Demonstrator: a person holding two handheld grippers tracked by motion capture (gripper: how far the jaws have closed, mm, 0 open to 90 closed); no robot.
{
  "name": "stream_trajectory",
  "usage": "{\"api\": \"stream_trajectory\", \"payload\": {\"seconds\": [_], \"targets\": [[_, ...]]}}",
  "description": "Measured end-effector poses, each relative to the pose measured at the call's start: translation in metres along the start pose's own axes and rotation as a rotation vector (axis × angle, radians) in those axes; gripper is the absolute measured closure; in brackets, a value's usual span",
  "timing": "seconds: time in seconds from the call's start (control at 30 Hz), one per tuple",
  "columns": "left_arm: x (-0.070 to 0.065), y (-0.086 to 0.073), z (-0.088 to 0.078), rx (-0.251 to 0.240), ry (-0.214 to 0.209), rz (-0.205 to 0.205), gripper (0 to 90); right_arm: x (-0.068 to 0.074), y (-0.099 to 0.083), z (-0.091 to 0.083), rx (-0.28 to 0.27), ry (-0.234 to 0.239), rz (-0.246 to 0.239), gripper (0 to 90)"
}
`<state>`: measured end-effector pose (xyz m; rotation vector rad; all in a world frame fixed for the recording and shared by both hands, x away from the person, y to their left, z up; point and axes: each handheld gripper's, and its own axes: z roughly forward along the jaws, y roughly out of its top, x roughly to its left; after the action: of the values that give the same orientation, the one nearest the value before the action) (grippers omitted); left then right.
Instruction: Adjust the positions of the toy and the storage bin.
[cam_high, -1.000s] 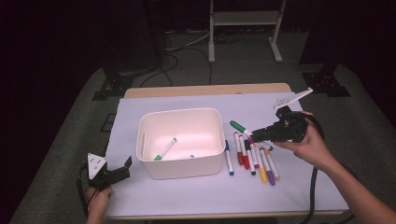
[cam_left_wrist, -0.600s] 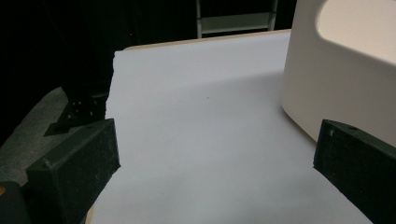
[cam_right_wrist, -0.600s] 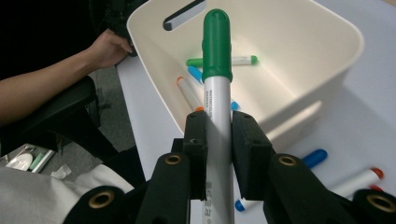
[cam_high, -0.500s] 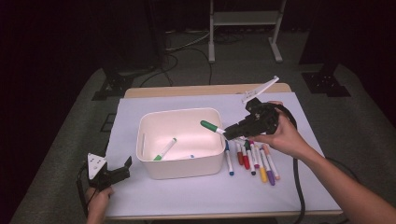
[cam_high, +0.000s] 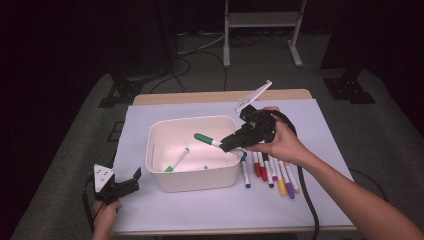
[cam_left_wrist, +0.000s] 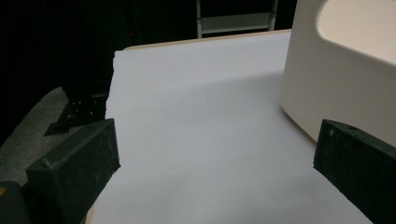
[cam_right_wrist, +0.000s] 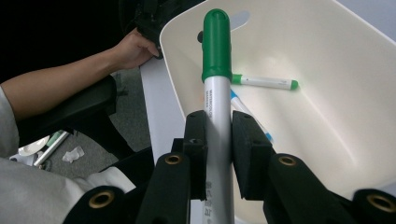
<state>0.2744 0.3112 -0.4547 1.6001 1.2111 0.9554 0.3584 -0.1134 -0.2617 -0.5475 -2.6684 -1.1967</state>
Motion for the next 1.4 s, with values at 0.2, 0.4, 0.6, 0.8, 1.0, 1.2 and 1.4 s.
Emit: {"api": "stream_trajectory", "payload": {"seconds": [0.2, 0.4, 0.6, 0.8, 1.0, 1.2, 1.4], "targets": [[0.000, 0.000, 0.000, 0.001, -0.001, -0.004, 0.0, 0.000, 0.009, 0.016, 0.031, 0.006, -0.025, 75.7], [0.000, 0.000, 0.000, -0.001, 0.001, 0.003, 0.0, -0.003, 0.014, 0.030, 0.057, 0.017, -0.024, 75.7], [0.000, 0.000, 0.000, -0.001, 0.001, 0.002, 0.0, -0.006, 0.019, 0.045, 0.070, 0.026, -0.038, 75.7], [0.000, 0.000, 0.000, -0.003, 0.001, 0.000, 0.0, -0.008, 0.022, 0.064, 0.104, 0.023, -0.056, 75.7], [0.000, 0.000, 0.000, -0.004, 0.000, -0.003, 0.0, -0.013, 0.028, 0.088, 0.129, 0.041, -0.076, 75.6], [0.000, 0.000, 0.000, -0.003, -0.001, 0.000, 0.0, -0.016, 0.031, 0.105, 0.149, 0.054, -0.082, 75.6], [0.001, 0.000, 0.000, -0.002, -0.001, -0.003, 0.0, -0.016, 0.033, 0.123, 0.190, 0.065, -0.088, 75.6]]}}
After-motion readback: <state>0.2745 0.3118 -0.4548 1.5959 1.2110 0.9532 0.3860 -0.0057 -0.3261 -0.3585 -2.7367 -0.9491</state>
